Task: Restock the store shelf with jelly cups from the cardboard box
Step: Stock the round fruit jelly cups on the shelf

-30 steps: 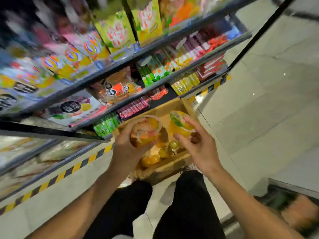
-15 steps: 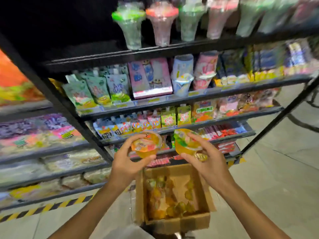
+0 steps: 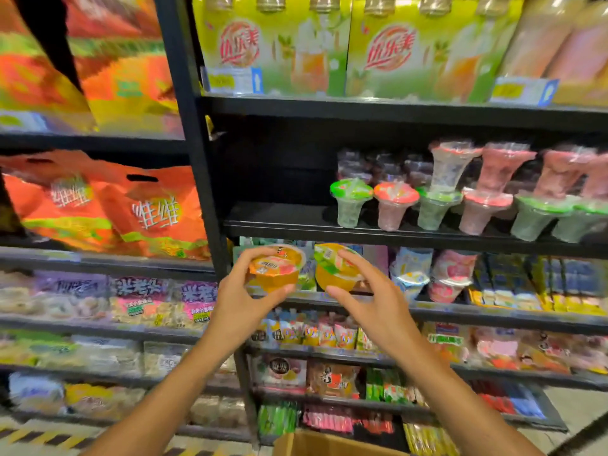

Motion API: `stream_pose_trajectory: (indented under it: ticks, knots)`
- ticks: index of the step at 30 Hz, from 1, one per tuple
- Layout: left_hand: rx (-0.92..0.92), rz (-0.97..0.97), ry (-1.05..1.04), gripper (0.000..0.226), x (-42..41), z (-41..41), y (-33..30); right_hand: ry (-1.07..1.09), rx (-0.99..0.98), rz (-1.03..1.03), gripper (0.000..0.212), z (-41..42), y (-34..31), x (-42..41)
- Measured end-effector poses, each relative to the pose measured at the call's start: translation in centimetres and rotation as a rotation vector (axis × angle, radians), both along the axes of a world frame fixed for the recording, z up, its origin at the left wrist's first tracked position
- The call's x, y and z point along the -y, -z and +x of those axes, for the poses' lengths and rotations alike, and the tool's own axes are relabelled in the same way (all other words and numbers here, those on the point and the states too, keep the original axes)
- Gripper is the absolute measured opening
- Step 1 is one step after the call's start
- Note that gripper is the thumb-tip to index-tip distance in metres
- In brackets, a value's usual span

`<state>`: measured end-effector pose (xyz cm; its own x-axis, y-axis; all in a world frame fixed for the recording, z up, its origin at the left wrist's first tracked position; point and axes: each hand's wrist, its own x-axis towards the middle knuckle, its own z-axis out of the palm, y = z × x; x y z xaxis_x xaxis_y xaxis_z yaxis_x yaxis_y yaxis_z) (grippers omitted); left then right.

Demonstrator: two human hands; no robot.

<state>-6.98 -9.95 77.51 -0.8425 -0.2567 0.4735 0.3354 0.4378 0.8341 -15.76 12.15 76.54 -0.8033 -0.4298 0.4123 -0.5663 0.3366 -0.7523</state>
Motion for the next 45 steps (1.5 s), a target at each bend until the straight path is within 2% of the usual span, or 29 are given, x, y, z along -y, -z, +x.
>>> stream_pose_trajectory:
  ticks: [8, 15, 20, 25, 29, 34, 36, 38, 40, 42, 45]
  knots:
    - [-0.113, -0.038, -0.052, 0.044, 7.1, -7.7, -2.4, 0.081, -0.033, -0.109, 0.058, -5.9, -1.9, 10.2]
    - [-0.099, -0.031, -0.109, 0.045, 10.3, -15.5, -1.9, 0.289, -0.021, -0.164, 0.053, -10.8, -1.6, 16.3]
    - [0.012, -0.02, -0.147, 0.046, 10.4, -19.6, -2.2, 0.369, -0.049, -0.077, 0.052, -13.9, -2.5, 18.4]
    - [0.145, -0.017, -0.189, 0.04, 10.3, -21.9, -3.1, 0.452, -0.038, 0.16, 0.042, -16.9, -3.3, 19.0]
    - [0.194, -0.154, -0.199, 0.039, 10.6, -22.5, -2.7, 0.46, 0.002, 0.273, 0.039, -17.7, -3.8, 18.9]
    - [0.273, -0.366, -0.277, 0.051, 11.2, -21.0, -2.2, 0.326, 0.021, 0.273, 0.066, -16.0, -3.3, 17.9]
    - [0.197, -0.426, -0.284, 0.055, 11.1, -20.0, -2.1, 0.293, -0.058, 0.301, 0.071, -15.1, -3.1, 17.4]
    - [0.112, -0.566, -0.265, 0.058, 10.8, -19.4, -1.8, 0.294, -0.203, 0.384, 0.069, -15.0, -2.9, 17.1]
    - [0.156, -0.677, -0.233, 0.063, 10.7, -19.5, -1.5, 0.286, -0.224, 0.482, 0.069, -15.2, -2.9, 17.0]
    - [0.218, -0.702, -0.241, 0.065, 10.7, -20.2, -1.6, 0.291, -0.21, 0.549, 0.07, -15.7, -3.1, 17.3]
    - [0.244, -0.727, -0.274, 0.056, 10.9, -22.1, -2.2, 0.348, -0.246, 0.596, 0.063, -17.0, -3.3, 18.1]
